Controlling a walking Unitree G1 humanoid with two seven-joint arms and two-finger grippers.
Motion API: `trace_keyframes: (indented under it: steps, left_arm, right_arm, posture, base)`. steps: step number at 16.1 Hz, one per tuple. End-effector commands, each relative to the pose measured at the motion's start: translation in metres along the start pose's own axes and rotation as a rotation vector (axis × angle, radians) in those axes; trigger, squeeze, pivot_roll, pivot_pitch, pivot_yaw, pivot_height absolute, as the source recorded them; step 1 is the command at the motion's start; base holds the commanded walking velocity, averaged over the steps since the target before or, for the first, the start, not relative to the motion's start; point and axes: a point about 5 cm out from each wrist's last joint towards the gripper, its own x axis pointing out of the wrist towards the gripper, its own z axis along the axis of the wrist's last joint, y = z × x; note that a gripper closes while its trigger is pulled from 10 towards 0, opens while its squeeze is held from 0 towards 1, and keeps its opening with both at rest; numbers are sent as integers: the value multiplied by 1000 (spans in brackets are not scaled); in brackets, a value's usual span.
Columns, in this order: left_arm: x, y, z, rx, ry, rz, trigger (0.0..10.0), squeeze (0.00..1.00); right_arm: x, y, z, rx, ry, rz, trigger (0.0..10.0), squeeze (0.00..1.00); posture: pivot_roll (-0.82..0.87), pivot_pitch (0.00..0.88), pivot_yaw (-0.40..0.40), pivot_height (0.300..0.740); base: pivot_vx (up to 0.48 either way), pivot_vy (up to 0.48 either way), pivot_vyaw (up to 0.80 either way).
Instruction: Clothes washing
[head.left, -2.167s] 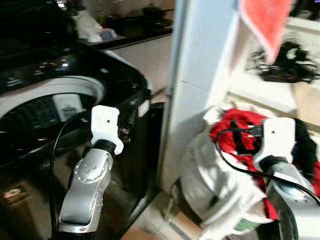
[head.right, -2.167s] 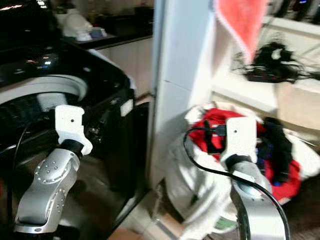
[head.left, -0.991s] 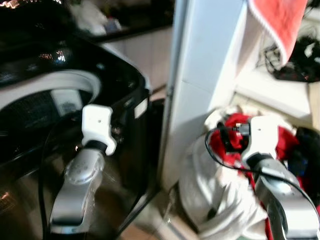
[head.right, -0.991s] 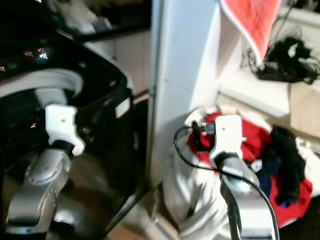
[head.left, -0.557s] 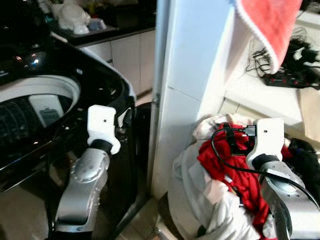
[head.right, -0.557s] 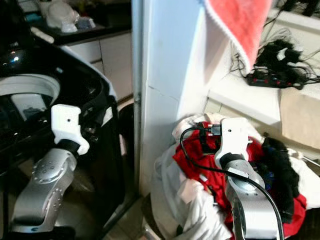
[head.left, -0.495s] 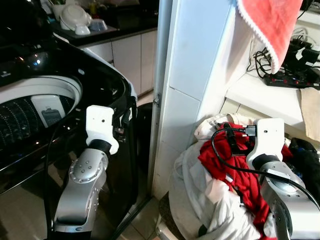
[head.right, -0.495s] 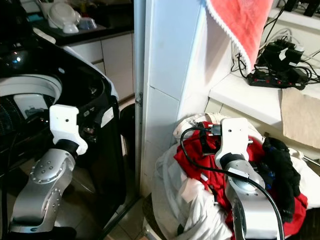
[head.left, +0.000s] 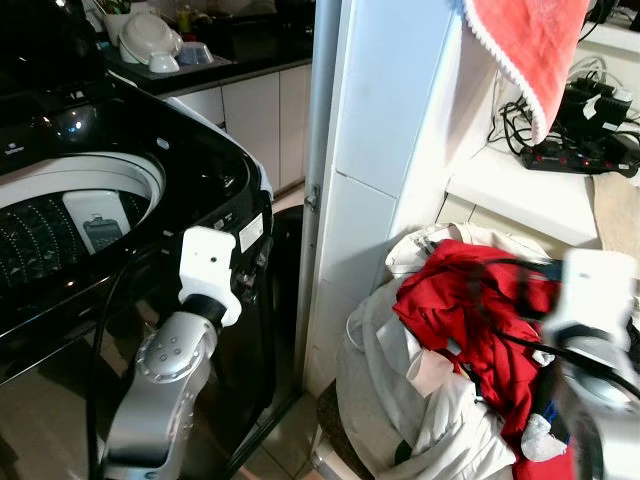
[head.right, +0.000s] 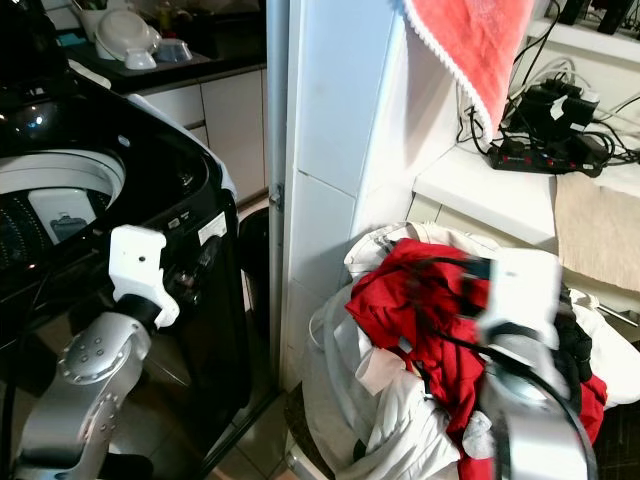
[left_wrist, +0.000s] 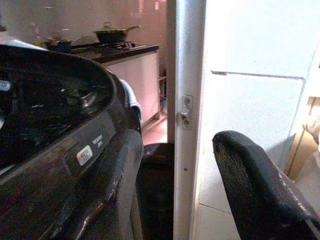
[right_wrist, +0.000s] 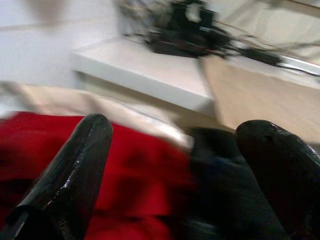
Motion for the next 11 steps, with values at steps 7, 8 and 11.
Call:
trace_keyframes:
  steps: [7, 8, 11]
  left_arm:
    - [-11, -13, 17, -57, -107, -301, 10000, 0]
    - [-11, -12, 16, -61, -103, -303, 10000, 0]
    - [-13, -9, 16, -67, -98, -317, 10000, 0]
  right_arm:
    - [0, -35, -5, 56, 27, -76, 10000, 1000]
    - [-1, -34, -7, 62, 41, -70, 10000, 1000]
    - [5, -37, -21, 61, 129, -49, 10000, 1000]
  posture:
    - [-101, 0, -37, 740]
    - [-100, 0, -36, 740]
    - [-98, 0, -34, 740]
  base:
    - [0, 0, 0]
    - [0, 0, 0]
    - [0, 0, 0]
